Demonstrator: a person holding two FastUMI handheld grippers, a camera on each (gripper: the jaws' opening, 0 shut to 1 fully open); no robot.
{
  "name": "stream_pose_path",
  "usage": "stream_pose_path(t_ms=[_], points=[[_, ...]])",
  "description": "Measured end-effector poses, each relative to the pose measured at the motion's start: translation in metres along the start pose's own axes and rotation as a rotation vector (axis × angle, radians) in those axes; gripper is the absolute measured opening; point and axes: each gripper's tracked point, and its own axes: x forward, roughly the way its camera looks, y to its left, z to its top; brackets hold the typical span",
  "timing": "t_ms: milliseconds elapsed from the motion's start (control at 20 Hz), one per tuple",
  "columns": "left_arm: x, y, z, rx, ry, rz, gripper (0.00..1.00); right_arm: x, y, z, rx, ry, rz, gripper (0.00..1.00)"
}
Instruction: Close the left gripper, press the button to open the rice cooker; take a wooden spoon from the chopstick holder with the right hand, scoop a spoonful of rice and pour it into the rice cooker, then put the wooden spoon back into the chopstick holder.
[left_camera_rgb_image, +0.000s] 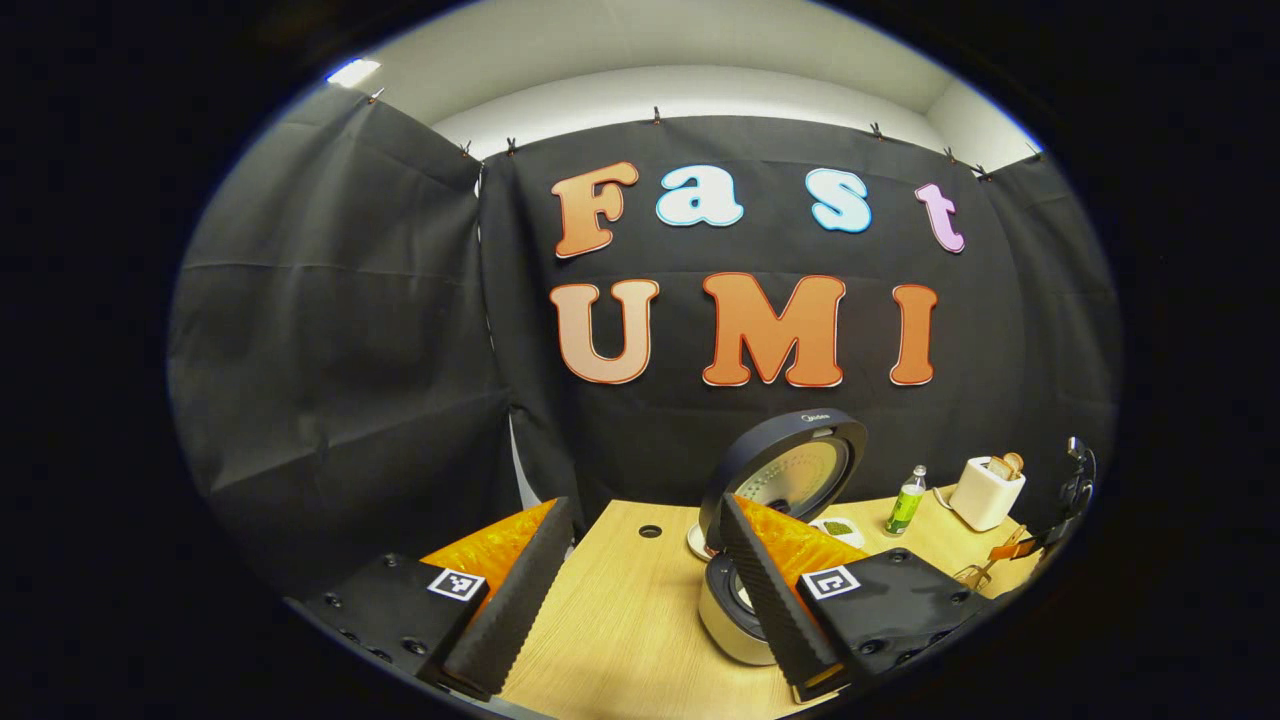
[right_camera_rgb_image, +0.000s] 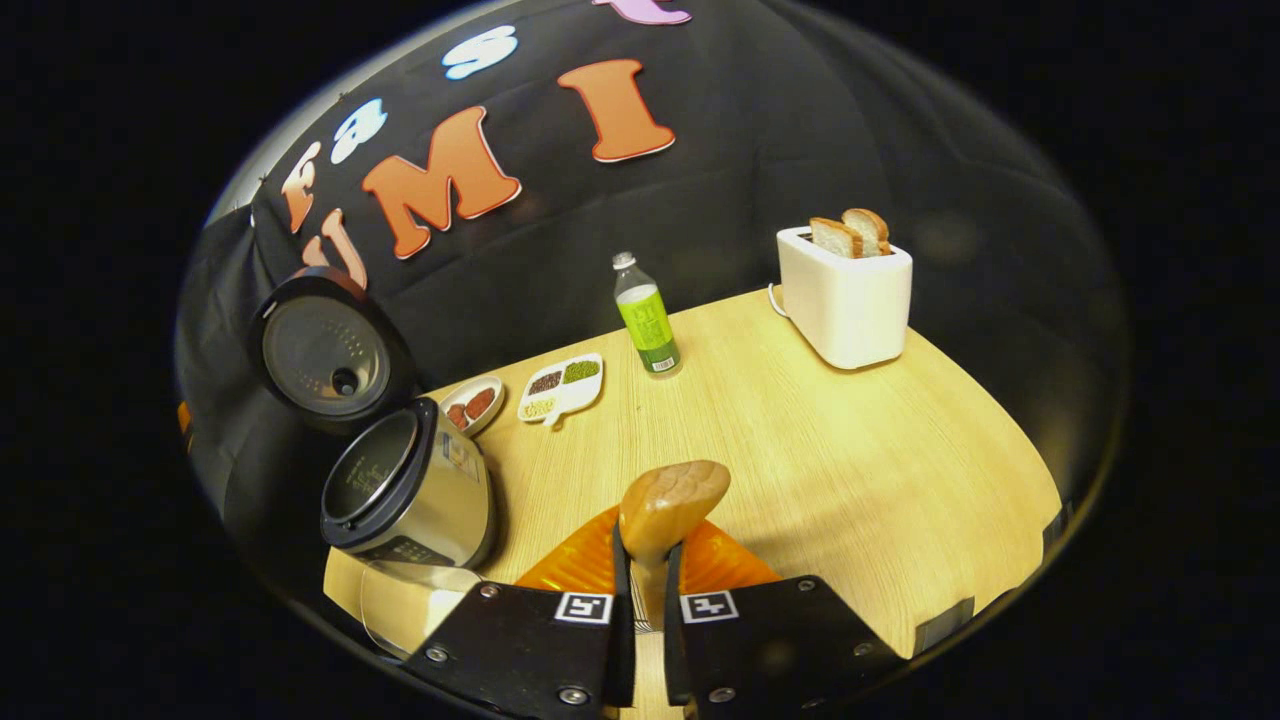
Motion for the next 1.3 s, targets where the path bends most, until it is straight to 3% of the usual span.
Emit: stream_pose_path(t_ms=[250, 350, 400, 450, 550, 800, 1100, 1300], points=[[0.001, -0.004, 0.002, 0.003, 0.000, -0.009, 1.00, -0.006, -0.024, 0.013, 0.026, -0.032, -0.064, 0.31], [0.002, -0.006, 0.002, 0.005, -0.003, -0.014, 1.00, -0.012, -0.032, 0.017, 0.023, -0.040, -0.086, 0.60], [0.002, -0.007, 0.002, 0.005, -0.004, -0.016, 1.00, -0.016, -0.039, 0.022, 0.013, -0.051, -0.108, 0.67], [0.002, -0.009, 0.004, 0.004, -0.006, -0.019, 1.00, -0.020, -0.046, 0.028, -0.004, -0.062, -0.137, 0.80], [0.004, -0.012, 0.006, -0.001, -0.011, -0.026, 1.00, -0.033, -0.057, 0.048, -0.053, -0.106, -0.196, 0.94], [0.008, -0.027, 0.014, -0.016, -0.018, -0.054, 1.00, -0.087, -0.055, 0.111, -0.183, -0.232, -0.273, 0.95], [0.028, -0.046, 0.045, -0.043, -0.033, -0.077, 0.98, -0.156, -0.011, 0.181, -0.233, -0.383, -0.229, 0.95], [0.064, -0.090, 0.083, -0.117, -0.025, -0.172, 1.00, -0.189, 0.015, 0.206, -0.287, -0.445, -0.199, 0.95]])
